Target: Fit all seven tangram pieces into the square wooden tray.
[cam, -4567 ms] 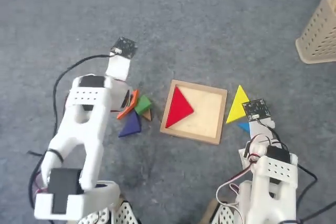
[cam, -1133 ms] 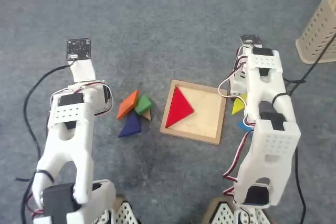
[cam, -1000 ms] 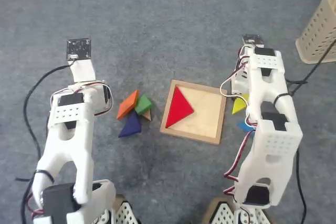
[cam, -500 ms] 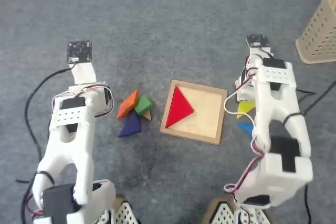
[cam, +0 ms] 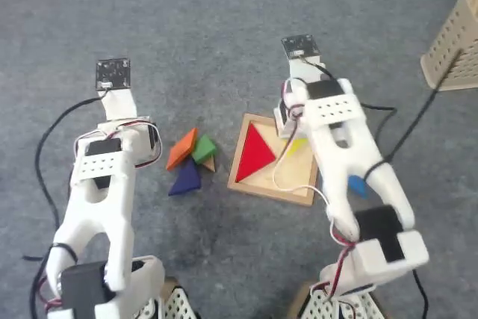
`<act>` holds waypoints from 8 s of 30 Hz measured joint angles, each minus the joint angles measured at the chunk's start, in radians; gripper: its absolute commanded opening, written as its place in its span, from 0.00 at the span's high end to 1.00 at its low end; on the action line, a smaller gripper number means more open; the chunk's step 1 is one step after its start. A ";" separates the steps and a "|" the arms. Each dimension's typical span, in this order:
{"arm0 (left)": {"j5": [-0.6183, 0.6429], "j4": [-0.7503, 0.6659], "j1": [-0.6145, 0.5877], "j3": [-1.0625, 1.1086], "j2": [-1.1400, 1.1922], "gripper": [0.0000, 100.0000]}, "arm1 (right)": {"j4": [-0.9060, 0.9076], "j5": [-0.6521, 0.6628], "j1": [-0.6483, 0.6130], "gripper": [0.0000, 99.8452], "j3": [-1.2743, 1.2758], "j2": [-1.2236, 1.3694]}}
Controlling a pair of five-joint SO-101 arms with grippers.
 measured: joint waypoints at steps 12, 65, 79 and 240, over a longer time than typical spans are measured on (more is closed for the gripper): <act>0.002 0.000 0.000 0.000 0.000 0.89 | 0.035 -0.531 -0.137 0.87 -0.157 0.184; 0.002 0.000 0.000 0.000 0.000 0.89 | -0.063 1.046 -0.210 0.67 0.330 -0.046; 0.002 0.000 0.000 0.000 0.000 0.89 | -0.089 1.046 -0.207 0.82 0.313 0.035; 0.002 0.000 0.000 0.000 0.000 0.89 | -0.147 -0.173 0.066 0.89 0.364 -0.034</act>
